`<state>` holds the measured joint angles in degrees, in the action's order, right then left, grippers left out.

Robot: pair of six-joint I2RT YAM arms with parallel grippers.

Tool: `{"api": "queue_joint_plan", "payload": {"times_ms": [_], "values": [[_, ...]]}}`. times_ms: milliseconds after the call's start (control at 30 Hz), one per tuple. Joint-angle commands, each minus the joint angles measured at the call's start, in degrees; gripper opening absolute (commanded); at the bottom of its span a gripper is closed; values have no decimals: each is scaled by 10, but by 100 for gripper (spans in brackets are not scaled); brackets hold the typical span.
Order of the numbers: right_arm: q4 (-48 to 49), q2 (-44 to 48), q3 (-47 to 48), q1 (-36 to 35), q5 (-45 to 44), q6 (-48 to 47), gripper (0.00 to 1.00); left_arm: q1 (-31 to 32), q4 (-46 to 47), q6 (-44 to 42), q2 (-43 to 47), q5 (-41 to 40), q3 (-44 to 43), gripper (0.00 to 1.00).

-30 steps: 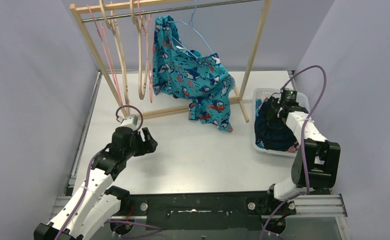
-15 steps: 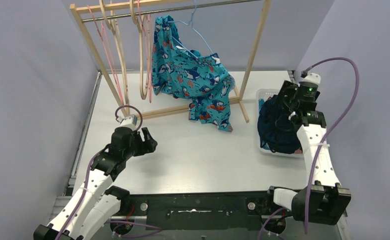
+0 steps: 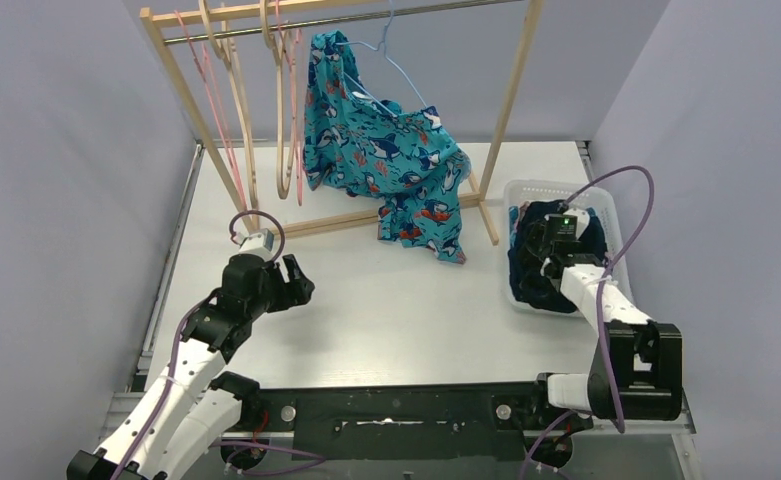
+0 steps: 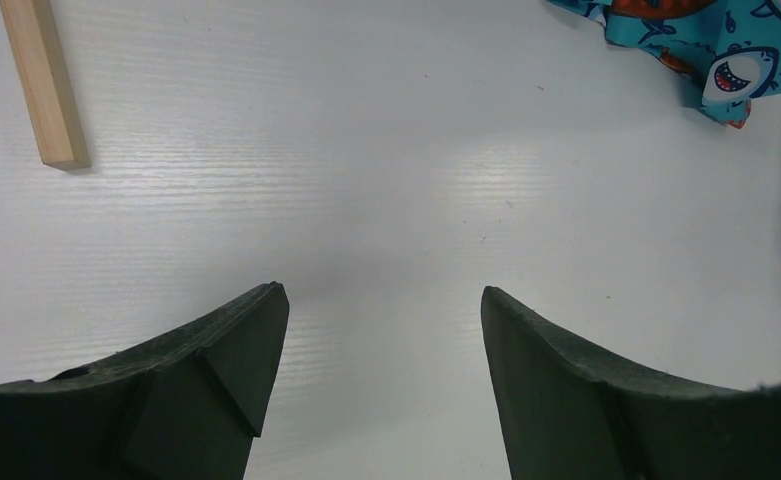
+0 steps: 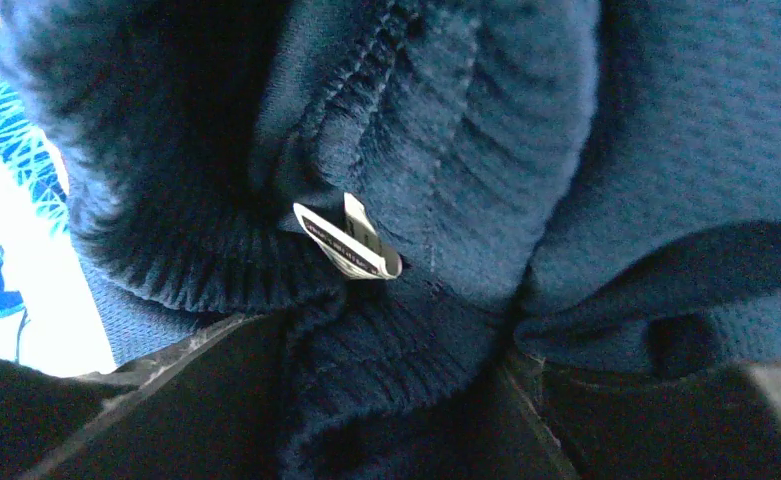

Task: Remove the shorts from the hanger
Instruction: Place the shorts in the basket.

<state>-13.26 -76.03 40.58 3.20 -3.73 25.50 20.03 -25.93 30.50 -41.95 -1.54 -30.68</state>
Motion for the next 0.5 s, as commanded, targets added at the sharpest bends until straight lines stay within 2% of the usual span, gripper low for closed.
{"api": "queue_joint_plan", "payload": {"times_ms": [0, 67, 167, 267, 467], "values": [[-63, 14, -36, -67, 52, 54, 52, -4, 33, -12, 10, 1, -14, 70], [-79, 32, -14, -67, 31, 56, 55, -4, 33, -13, 7, 3, -15, 70], [-125, 61, 41, -65, -37, 39, 69, -4, 30, -14, 0, 1, -19, 70], [-163, 84, 99, -62, -92, -1, 77, -5, 27, -14, -1, -1, -20, 70], [-155, 164, 161, -64, -87, -87, 86, -6, 33, -14, 5, 4, -17, 70]]}}
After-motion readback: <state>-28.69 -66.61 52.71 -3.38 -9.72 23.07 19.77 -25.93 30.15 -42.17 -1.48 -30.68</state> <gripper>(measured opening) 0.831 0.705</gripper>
